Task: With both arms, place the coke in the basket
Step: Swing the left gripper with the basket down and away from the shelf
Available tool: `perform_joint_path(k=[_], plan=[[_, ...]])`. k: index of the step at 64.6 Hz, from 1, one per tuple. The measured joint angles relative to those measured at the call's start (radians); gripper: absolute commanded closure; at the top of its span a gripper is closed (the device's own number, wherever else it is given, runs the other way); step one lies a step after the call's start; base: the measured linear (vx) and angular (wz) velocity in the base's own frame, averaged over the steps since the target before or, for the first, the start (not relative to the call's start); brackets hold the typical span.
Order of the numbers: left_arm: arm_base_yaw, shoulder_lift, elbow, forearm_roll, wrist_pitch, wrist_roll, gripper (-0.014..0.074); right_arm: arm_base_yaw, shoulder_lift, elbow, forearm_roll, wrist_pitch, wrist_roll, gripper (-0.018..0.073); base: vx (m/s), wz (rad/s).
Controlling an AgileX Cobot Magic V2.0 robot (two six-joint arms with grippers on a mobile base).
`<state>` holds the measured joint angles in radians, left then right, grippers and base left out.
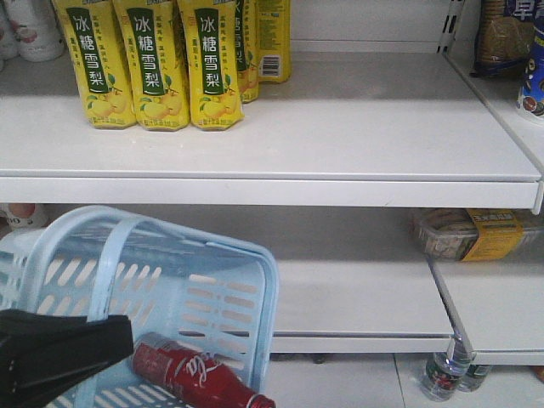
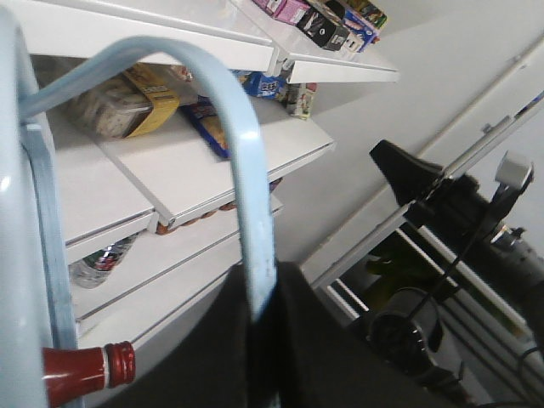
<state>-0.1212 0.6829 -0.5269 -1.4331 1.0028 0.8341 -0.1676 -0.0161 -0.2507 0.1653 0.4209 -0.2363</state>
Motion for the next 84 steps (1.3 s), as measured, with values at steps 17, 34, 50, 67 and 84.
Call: perform_joint_path(k=[17,34,50,67,84], plan=[[0.0,-0.204,0.12,0.148,-0.139,-0.026,0.0603,0.0,0.0,0.0,0.0,0.0,0.0,0.0569,0.0,0.0],[0.0,-0.39,0.201,0.372,-0.254,-0.029,0.0603,0.0,0.0,0.0,0.0,0.002,0.0,0.0569,0.0,0.0],[0.0,-0.507,0.265,0.61,-0.384,-0.116,0.0603,0.0,0.0,0.0,0.0,0.002,0.0,0.0569,0.0,0.0],[0.0,-0.578,0.343,0.905,-0.483,-0.488,0.0603,0.0,-0.001,0.0,0.0,0.003,0.0,0.0569,0.0,0.0],[0.0,-0.627,0.411,1.204,-0.518,-0.925,0.0603,0.0,-0.001,0.0,0.0,0.003,0.0,0.0569,0.0,0.0]])
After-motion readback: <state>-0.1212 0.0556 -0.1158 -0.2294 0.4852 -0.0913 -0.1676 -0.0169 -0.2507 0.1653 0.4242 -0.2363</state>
